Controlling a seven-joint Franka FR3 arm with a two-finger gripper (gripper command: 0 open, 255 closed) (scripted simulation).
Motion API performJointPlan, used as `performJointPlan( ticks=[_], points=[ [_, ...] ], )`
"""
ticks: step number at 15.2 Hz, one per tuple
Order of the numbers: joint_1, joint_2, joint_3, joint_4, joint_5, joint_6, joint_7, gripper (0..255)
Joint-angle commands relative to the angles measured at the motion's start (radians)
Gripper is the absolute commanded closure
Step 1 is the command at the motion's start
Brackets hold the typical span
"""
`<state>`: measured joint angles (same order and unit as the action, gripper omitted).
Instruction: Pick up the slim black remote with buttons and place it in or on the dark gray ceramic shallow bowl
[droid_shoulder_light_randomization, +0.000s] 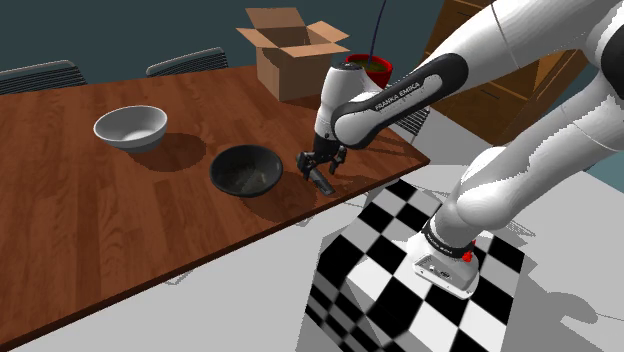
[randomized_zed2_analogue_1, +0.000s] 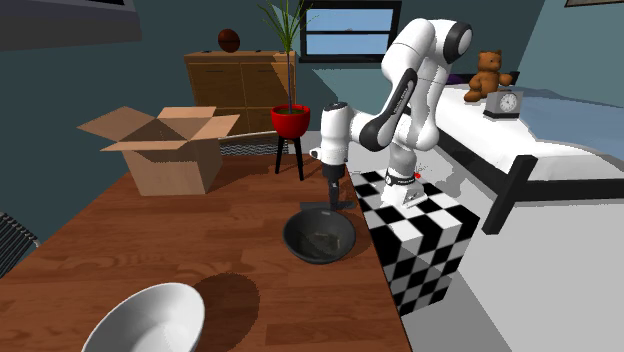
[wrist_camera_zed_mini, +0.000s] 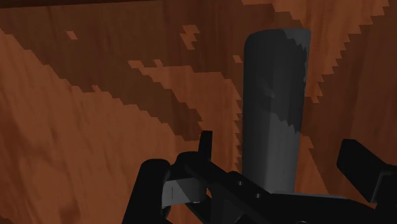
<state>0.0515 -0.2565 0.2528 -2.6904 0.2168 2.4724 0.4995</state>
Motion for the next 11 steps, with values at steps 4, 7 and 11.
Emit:
performJointPlan(
  ticks=[4,7,11],
  points=[
    [0.0,0.0,0.0,0.0,0.0,0.0,0.0,255],
    [0.0,-0.001,0.0,0.0,0.0,-0.001,0.0,255],
    [0.0,-0.004,-0.001,0.0,0.0,-0.003,-0.001,255]
  ],
)
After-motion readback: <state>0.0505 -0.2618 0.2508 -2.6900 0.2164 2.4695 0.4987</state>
